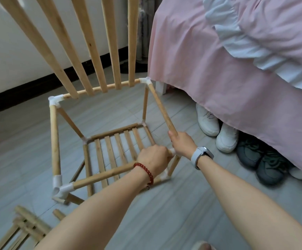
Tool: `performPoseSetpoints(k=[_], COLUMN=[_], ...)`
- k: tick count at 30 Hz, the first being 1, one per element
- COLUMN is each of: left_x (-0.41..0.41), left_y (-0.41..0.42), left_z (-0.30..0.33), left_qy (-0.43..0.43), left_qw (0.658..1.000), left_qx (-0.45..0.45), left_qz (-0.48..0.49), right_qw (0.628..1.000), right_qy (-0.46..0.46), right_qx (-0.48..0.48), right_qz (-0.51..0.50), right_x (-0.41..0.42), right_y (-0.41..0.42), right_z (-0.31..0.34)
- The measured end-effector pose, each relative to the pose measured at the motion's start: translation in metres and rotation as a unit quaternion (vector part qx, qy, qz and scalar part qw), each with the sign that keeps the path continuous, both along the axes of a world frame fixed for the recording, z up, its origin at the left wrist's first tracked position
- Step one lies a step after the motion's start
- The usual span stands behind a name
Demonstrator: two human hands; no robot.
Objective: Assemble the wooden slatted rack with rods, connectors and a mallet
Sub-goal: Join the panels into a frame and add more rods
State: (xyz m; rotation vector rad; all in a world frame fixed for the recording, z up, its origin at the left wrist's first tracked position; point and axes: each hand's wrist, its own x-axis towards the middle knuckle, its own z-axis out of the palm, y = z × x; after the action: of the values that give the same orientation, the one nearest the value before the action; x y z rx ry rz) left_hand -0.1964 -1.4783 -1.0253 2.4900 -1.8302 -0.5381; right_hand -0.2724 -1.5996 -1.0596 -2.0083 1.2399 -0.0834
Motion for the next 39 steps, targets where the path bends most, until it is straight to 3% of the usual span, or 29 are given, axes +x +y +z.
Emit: performPoseSetpoints(k=[4,8,9,11,13,14,16,19,20,22,26,31,33,36,37,39], left_x=[0.004,0.018,0.023,0.037,0.062,0.077,0.108,0.137,0.142,0.148,0.162,0.157,0.161,0.167,0.167,0.167], left_y=[0.027,0.031,0.034,0.048,0.068,0.081,0.117,0.177,0.193,0.216,0.225,0.228,0.229,0.228,0.228,0.227], left_z=[0.011,0.011,0.008,0.004,0.007,0.011,0.016,0.017,0.012,-0.002,-0.025,-0.029,-0.03,-0.034,-0.034,-0.037], left_qy=[0.013,0.004,0.002,0.008,-0.014,-0.044,-0.124,-0.163,-0.151,-0.129,-0.118,-0.113,-0.108,-0.101,-0.099,-0.1], left_qw=[0.999,0.998,0.998,0.998,0.997,0.996,0.987,0.974,0.977,0.988,0.978,0.97,0.969,0.97,0.97,0.97], left_qx=[0.014,0.016,0.015,0.012,0.022,0.034,0.073,0.153,0.152,0.047,-0.162,-0.214,-0.22,-0.219,-0.219,-0.221], left_qz=[-0.045,-0.06,-0.06,-0.063,-0.07,-0.069,-0.07,-0.026,0.012,0.067,0.058,0.024,0.03,0.034,0.031,0.027], right_qw=[0.998,0.996,0.998,0.987,0.936,0.909,0.883,0.81,0.804,0.83,0.848,0.845,0.847,0.808,0.797,0.805], right_qy=[-0.043,-0.046,-0.014,0.071,0.009,-0.047,-0.041,0.119,0.122,0.122,0.143,0.2,0.198,0.177,0.173,0.176], right_qx=[0.027,0.068,0.039,-0.131,-0.337,-0.38,-0.308,-0.231,-0.233,-0.165,-0.016,0.183,0.103,-0.222,-0.278,-0.266], right_qz=[-0.031,0.018,0.036,0.052,0.104,0.165,0.352,0.525,0.533,0.518,0.51,0.461,0.482,0.517,0.508,0.5], right_x=[-0.02,-0.003,0.0,0.001,0.011,0.02,0.043,0.076,0.088,0.11,0.125,0.128,0.131,0.117,0.109,0.101], right_y=[-0.026,-0.007,-0.003,0.011,0.037,0.057,0.103,0.156,0.164,0.171,0.164,0.156,0.159,0.171,0.174,0.176], right_z=[0.002,0.004,0.003,0.013,0.032,0.041,0.058,0.048,0.043,0.038,0.041,0.047,0.048,0.041,0.038,0.036])
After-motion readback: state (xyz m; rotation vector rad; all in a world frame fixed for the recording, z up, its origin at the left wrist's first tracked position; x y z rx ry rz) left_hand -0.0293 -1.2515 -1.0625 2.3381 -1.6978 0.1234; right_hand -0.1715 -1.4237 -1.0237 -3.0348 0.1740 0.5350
